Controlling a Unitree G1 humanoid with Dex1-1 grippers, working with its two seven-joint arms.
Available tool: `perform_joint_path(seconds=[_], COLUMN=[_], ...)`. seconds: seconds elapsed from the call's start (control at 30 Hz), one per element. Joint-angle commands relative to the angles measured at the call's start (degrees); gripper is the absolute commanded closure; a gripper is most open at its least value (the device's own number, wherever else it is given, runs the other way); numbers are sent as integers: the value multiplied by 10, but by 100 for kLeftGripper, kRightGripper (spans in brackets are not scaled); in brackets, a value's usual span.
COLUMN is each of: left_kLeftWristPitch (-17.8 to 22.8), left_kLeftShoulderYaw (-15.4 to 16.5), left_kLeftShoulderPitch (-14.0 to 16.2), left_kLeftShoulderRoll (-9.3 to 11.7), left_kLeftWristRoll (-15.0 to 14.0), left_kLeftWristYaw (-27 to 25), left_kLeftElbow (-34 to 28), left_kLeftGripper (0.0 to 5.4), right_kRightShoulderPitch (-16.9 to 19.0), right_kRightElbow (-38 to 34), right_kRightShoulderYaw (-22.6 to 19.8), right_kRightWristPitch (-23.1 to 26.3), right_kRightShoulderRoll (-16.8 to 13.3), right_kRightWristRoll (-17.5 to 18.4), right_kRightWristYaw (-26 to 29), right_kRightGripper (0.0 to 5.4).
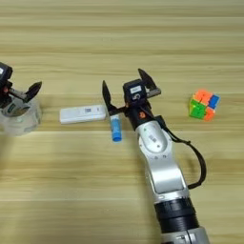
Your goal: Move the objects on the table
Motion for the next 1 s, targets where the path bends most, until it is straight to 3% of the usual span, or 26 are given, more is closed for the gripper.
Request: perform_joint_path(seconds=[0.03, 0.2, 0.4, 0.6, 1.0], left_kLeftWristPitch=[-12, -39, -128, -203, -237], left_kLeftShoulderYaw=[10, 18, 19, 17, 16], left_kLeftShoulderPitch=[-14, -17, -15, -12, -9], left_kLeftShoulderRoll=[-18, -35, -71, -90, -104], left_kLeftWristRoll=[-11, -7, 18, 43, 45], left_kLeftWristYaw=[18, 44, 108, 153, 173], left_kLeftElbow=[-5, 21, 65, 94, 116], left_kLeftGripper=[2, 2, 2, 2, 2], right_kRightShoulderPitch=[5, 11, 19, 24, 32], right_kRightElbow=[6, 8, 14, 18, 24], right_kRightShoulderYaw=[-7, -7, -11, -6, 8], right_kRightWristPitch=[8, 15, 29, 38, 80], right_kRightShoulderRoll=[-7, -10, -13, -14, -24], right_kRightWristRoll=[9, 19, 39, 41, 33], right_kRightWristYaw=[8, 19, 37, 47, 56], right_kRightGripper=[0, 0, 0, 0, 0])
